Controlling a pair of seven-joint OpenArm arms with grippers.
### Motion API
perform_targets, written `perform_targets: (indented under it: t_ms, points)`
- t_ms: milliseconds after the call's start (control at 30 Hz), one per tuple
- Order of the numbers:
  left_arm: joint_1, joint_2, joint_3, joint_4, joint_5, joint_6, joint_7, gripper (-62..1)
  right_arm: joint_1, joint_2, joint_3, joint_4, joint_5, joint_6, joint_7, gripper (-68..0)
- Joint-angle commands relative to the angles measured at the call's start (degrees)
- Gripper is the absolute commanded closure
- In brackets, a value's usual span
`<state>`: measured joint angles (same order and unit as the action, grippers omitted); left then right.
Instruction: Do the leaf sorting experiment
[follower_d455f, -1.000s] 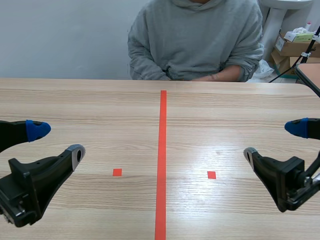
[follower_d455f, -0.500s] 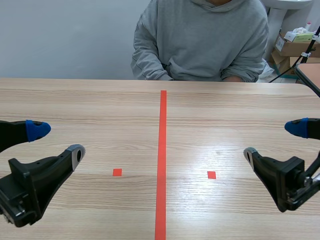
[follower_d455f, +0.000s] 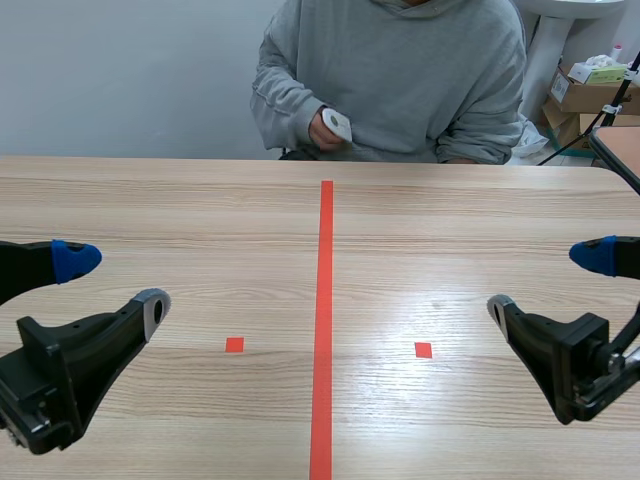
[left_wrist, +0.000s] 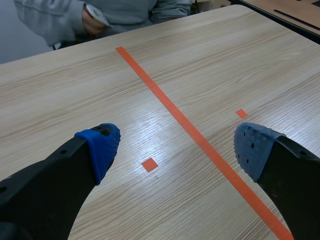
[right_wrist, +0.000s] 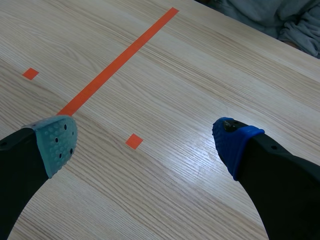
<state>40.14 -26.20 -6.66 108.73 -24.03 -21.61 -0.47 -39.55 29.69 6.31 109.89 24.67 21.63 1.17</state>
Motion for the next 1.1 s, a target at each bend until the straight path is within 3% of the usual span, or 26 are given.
perform_targets:
  t_ms: [0,1067]
  points:
    - [0.0,-0.2,-0.2,0.8,-0.3,-0.1,-0.9,-49.3,0.3,0.3,0.5,0.3,0.5,-0.2,0.9,-55.1]
    - [-0.3,-0.2,-0.2,0.8,-0.3,-0.1,0.7,-49.3,0.5,0.3,0.5,0.3,0.5,-0.2,0.9,-55.1]
